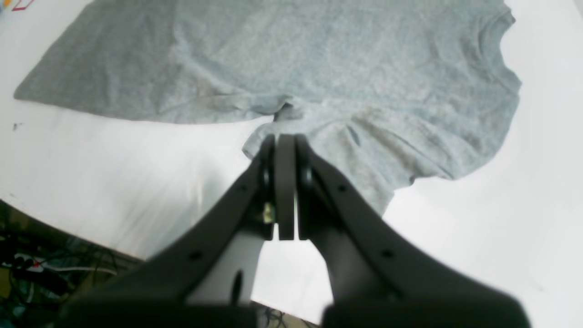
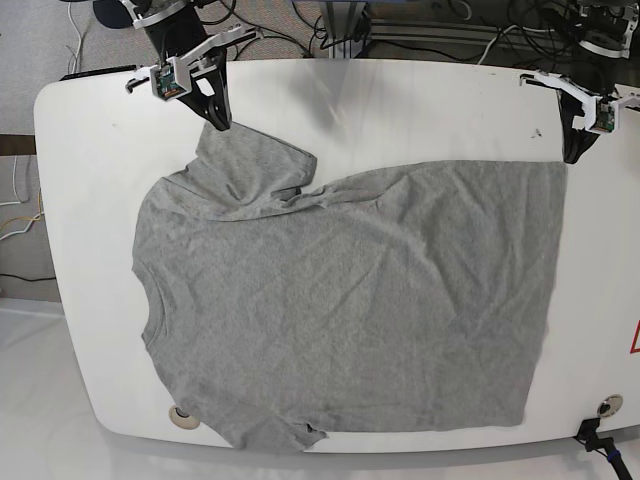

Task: Fold the T-shirt properly
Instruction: 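Move both grippers down toward the collar edge of the grey shirt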

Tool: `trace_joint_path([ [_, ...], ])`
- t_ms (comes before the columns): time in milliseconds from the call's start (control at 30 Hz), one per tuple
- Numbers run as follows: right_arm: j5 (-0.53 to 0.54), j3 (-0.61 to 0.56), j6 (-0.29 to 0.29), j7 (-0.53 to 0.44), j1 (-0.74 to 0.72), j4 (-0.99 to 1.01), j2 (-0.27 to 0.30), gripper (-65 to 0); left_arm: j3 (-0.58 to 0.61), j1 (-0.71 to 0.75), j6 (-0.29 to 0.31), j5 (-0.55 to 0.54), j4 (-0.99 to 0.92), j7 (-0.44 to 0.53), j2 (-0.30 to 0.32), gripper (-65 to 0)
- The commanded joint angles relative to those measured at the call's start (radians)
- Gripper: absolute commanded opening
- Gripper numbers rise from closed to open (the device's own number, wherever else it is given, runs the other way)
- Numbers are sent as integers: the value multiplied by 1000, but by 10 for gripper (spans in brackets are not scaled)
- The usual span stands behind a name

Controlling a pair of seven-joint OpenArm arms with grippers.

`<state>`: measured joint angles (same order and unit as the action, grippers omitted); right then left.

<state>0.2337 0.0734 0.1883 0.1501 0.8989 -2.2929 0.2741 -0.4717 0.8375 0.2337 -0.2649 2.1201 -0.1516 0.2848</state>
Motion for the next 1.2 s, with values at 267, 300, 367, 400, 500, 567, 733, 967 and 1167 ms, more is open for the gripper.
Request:
trace_joint_path([
  [267,111,8,102,190,-63,58,-6,-650,-5,-79,78,-41,-41,-104,16,-451],
  [300,110,5,115,210,-74,60,-7,-650,-2,-85,83,-45,-43,-110,14,-452],
  [367,112,2,120,244,-94,62,-9,-650,-2,-98,94,-57,-62,-122,10,-446],
  [400,111,3,125,257,-104,67,-12,-650,-2,-110,99,-66,-80,-127,10,-444],
  [500,101,0,122,285,-137,83,-16,-650,0,-131,108,-74,-143,-116,16,-426],
  [567,102,-3,114,287,-150,89,-15,-650,-6,-144,115,-87,-196,-107,33,-412],
  [733,107,-5,107,271,-172,99,-16,-473,-12,-198,131,-118,-308,-117,76,-375],
  [967,107,-7,104,250,-181,108,-15,-482,-18,-264,105,-148,-405,-166,84,-303],
  [1167,107,-5,101,252,-187,109,-14,-482,-17,-302,93,-158,-461,-191,81,-294],
])
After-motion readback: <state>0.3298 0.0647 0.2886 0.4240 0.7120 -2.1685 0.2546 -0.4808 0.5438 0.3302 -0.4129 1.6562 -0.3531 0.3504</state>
